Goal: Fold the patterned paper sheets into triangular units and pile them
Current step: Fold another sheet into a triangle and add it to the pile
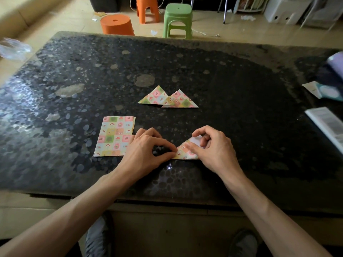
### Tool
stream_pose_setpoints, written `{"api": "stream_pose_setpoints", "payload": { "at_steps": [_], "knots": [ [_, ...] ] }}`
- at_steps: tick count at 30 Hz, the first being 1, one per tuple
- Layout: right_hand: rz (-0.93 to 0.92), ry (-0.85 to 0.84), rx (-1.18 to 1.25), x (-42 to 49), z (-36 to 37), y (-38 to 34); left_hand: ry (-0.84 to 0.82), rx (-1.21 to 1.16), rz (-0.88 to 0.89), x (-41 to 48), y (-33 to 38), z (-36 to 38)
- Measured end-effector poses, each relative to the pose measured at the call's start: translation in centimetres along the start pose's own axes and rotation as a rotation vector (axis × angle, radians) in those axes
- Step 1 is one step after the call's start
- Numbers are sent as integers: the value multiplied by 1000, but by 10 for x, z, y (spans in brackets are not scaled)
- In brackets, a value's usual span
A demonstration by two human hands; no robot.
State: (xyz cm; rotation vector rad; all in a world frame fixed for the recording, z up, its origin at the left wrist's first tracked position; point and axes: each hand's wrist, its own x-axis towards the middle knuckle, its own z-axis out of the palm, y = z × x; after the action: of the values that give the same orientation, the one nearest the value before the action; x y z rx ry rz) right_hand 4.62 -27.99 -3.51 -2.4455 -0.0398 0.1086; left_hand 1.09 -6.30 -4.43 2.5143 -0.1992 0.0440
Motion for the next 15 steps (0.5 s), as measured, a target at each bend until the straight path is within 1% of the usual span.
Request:
{"api": "stream_pose_setpoints", "payload": {
  "at_steps": [6,10,15],
  "knots": [
    [-81,39,-110,-10,4,-1,3,0,21,-1,-1,-1],
    [-122,20,-160,-18,8,-1,1,8,30,-1,-1,0],
    [-115,-18,-165,-21,8,-1,5,1,39,-1,-1,0]
  ]
}}
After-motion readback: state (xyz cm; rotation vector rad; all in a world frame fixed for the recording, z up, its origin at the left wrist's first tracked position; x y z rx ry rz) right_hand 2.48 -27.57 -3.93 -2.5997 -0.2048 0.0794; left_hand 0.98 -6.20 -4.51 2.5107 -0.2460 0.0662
